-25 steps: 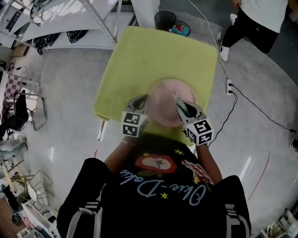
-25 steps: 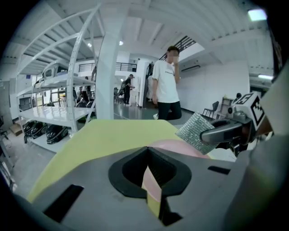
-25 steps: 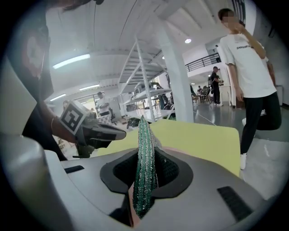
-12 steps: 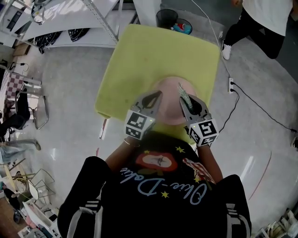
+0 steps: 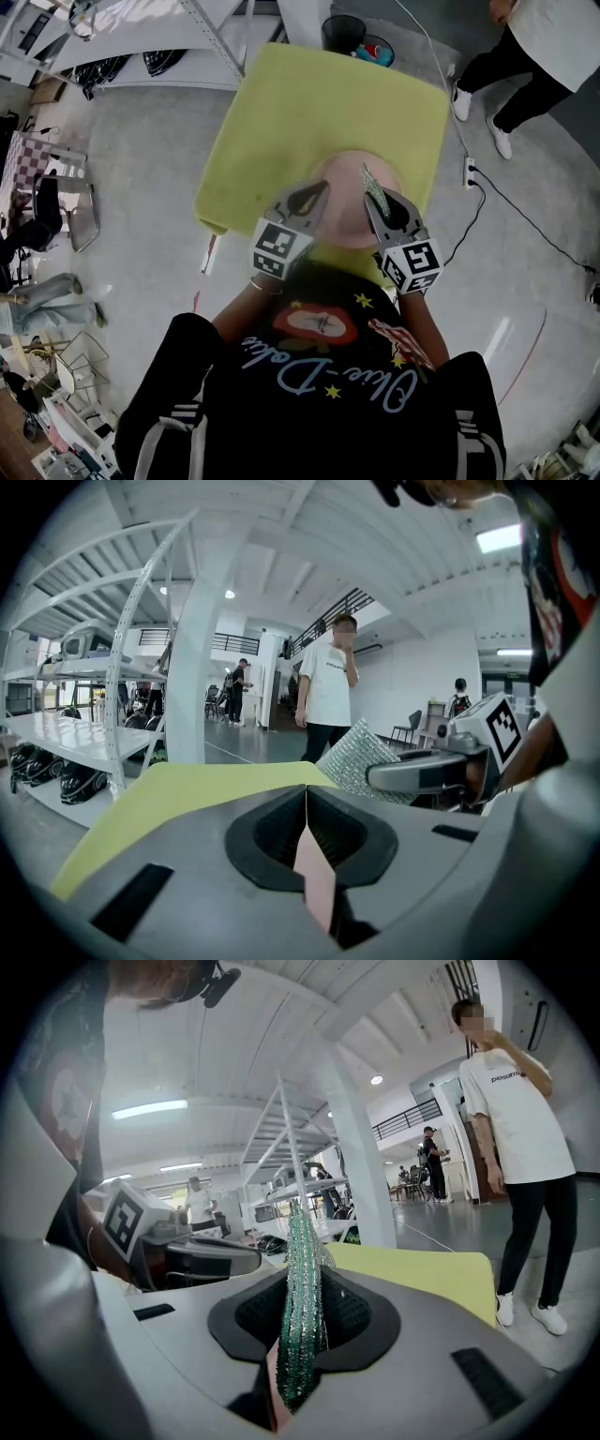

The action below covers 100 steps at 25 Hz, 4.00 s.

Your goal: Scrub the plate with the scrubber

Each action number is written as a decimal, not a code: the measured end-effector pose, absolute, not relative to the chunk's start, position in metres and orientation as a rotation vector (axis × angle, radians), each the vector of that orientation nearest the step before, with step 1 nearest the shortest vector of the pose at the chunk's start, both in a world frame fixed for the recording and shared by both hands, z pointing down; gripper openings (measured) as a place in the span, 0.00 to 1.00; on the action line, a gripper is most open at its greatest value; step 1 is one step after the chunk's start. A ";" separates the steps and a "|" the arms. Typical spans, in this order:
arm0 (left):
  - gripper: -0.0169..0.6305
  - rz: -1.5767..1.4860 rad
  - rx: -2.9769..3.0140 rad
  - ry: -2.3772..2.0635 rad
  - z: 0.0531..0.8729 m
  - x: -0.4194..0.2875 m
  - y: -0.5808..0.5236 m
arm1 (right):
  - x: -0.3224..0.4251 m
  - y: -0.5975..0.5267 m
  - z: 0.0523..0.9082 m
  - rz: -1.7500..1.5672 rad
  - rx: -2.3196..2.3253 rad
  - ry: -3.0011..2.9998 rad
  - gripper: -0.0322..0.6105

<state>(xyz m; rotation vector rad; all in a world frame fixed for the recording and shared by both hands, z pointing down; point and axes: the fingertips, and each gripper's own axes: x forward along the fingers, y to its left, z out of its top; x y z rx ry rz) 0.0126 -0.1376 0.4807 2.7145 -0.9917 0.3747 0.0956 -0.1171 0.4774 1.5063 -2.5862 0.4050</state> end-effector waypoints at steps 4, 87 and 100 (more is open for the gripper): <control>0.03 0.372 2.713 -0.997 0.480 0.009 -0.137 | 0.092 -0.117 0.478 0.401 1.498 -2.592 0.15; 0.03 0.357 2.678 -1.020 0.486 -0.004 -0.142 | 0.081 -0.123 0.477 0.411 1.489 -2.634 0.15; 0.03 0.353 2.673 -1.024 0.483 -0.004 -0.143 | 0.074 -0.122 0.474 0.348 1.417 -2.631 0.15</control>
